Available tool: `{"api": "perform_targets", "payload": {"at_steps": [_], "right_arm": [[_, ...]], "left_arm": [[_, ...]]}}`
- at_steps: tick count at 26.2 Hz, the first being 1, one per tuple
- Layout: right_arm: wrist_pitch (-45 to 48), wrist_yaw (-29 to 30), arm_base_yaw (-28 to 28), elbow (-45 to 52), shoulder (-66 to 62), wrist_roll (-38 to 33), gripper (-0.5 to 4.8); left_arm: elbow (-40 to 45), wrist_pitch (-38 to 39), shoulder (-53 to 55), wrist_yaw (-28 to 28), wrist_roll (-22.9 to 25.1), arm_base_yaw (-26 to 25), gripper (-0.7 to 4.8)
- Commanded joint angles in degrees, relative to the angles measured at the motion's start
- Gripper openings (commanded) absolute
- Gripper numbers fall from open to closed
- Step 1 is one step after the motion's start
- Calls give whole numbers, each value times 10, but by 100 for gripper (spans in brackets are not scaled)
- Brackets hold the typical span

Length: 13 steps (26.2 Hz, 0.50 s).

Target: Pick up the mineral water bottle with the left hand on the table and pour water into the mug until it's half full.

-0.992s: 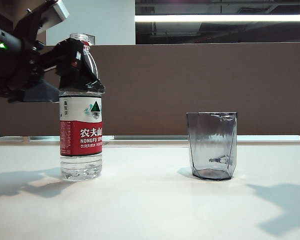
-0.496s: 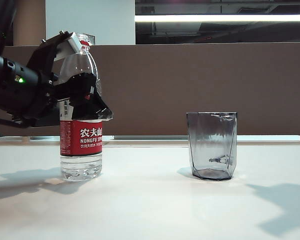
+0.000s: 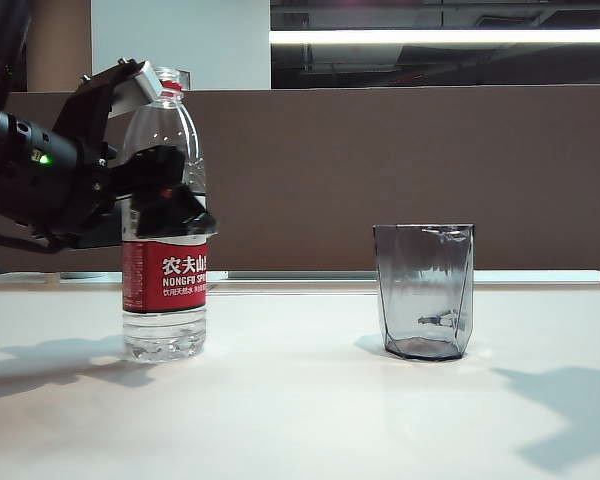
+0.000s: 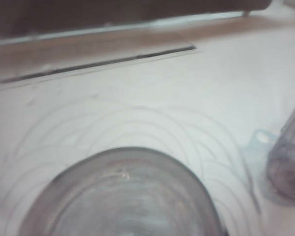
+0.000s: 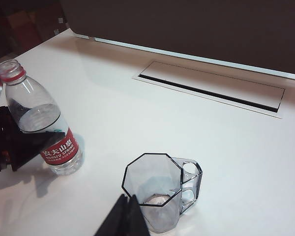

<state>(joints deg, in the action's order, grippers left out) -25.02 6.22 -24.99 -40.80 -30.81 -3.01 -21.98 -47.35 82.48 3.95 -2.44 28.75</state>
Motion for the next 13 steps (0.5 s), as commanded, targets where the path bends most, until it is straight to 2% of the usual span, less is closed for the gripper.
{"api": "perform_targets", "payload": {"at_steps": [1, 8, 10, 13], "right_arm": [[8, 1, 0, -4, 0, 0, -8], [8, 1, 0, -4, 0, 0, -8], [8, 1, 0, -4, 0, 0, -8], [8, 1, 0, -4, 0, 0, -8]], "left_arm": [[0, -8, -2, 2, 1, 0, 339], [0, -8, -2, 2, 1, 0, 333], [0, -8, -2, 2, 1, 0, 269], [0, -8, -2, 2, 1, 0, 139]]}}
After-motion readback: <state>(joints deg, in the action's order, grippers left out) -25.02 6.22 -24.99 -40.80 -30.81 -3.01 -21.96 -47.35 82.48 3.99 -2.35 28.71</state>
